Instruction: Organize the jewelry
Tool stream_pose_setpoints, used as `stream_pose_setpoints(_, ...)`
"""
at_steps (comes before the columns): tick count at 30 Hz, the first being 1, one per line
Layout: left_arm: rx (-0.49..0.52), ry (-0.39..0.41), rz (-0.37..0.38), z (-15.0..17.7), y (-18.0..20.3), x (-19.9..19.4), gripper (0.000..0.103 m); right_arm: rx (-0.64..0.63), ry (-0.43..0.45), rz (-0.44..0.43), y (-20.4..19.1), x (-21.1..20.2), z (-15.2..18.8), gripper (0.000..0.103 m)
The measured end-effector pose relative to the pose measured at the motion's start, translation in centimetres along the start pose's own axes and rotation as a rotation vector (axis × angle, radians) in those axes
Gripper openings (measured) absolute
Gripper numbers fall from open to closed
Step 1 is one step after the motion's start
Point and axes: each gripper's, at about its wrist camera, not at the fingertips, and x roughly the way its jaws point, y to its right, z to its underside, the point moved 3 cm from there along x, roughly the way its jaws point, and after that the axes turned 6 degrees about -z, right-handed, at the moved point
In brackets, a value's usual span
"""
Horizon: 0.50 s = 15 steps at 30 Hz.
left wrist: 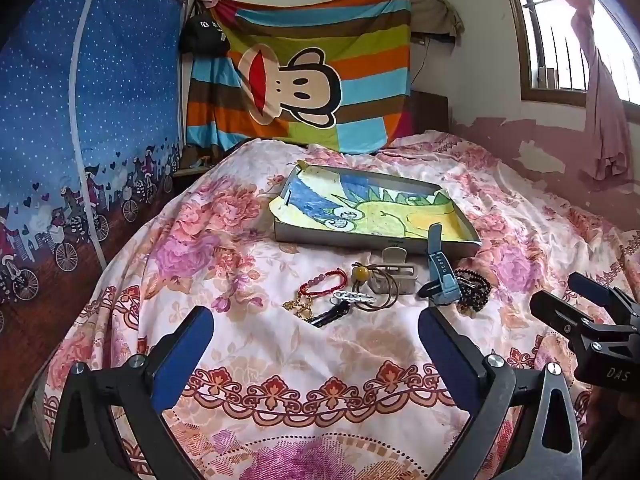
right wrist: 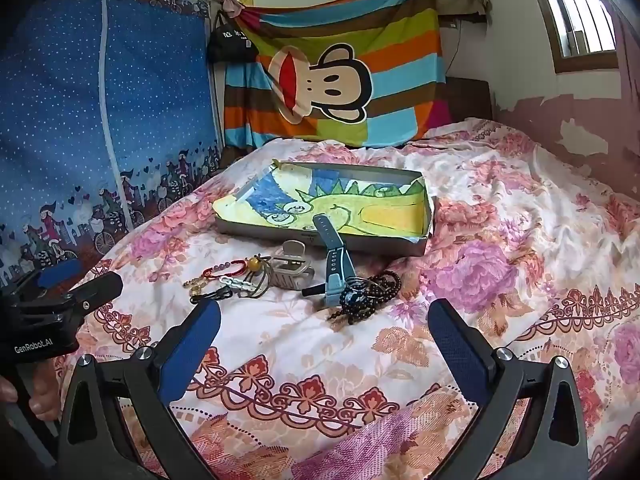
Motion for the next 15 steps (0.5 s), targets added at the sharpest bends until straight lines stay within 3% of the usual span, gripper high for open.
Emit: stream_pose_setpoints(15,0.003,-0.010,0.001,-0.03,0.01,0.02,0.103,0.005,-0.007,0.002,0.02,0.18,0.13,0.102)
